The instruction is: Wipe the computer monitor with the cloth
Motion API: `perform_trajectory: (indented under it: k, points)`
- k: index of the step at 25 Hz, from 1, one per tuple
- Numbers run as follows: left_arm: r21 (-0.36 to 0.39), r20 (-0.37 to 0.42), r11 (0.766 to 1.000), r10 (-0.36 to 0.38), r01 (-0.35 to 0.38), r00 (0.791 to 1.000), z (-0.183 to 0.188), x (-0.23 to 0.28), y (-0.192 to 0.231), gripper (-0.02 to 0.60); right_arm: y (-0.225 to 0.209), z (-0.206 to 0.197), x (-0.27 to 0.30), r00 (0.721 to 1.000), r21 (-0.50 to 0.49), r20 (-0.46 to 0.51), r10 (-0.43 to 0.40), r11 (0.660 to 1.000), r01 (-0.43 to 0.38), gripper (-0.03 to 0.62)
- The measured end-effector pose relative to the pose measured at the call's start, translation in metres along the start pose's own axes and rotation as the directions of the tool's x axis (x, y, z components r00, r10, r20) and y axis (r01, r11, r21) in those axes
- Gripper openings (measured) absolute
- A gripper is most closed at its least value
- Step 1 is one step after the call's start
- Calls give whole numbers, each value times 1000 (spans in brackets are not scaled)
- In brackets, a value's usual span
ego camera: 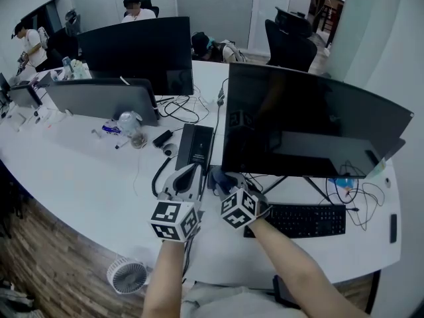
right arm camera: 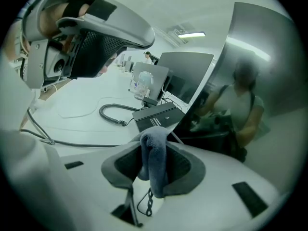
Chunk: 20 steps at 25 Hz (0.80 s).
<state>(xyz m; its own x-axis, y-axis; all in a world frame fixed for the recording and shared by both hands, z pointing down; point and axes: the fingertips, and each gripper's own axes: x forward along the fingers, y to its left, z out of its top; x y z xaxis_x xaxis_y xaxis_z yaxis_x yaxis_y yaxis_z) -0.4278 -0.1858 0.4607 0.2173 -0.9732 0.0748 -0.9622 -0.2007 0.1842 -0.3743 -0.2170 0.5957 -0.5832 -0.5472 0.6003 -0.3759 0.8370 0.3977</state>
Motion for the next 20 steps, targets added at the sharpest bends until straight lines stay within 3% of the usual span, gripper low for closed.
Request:
perform_trajectory:
  k: [9,20]
  points:
    - [-1,-9,1000,10,-10,1000,-3,4,-11,8,-10,-7,-8,1000,95,23,-10,995,8,123]
    - [-8,-13,999,33,-33,999,-6,11,-24,8,-24,-25,-19,1000,98,7,-10,995,9,123]
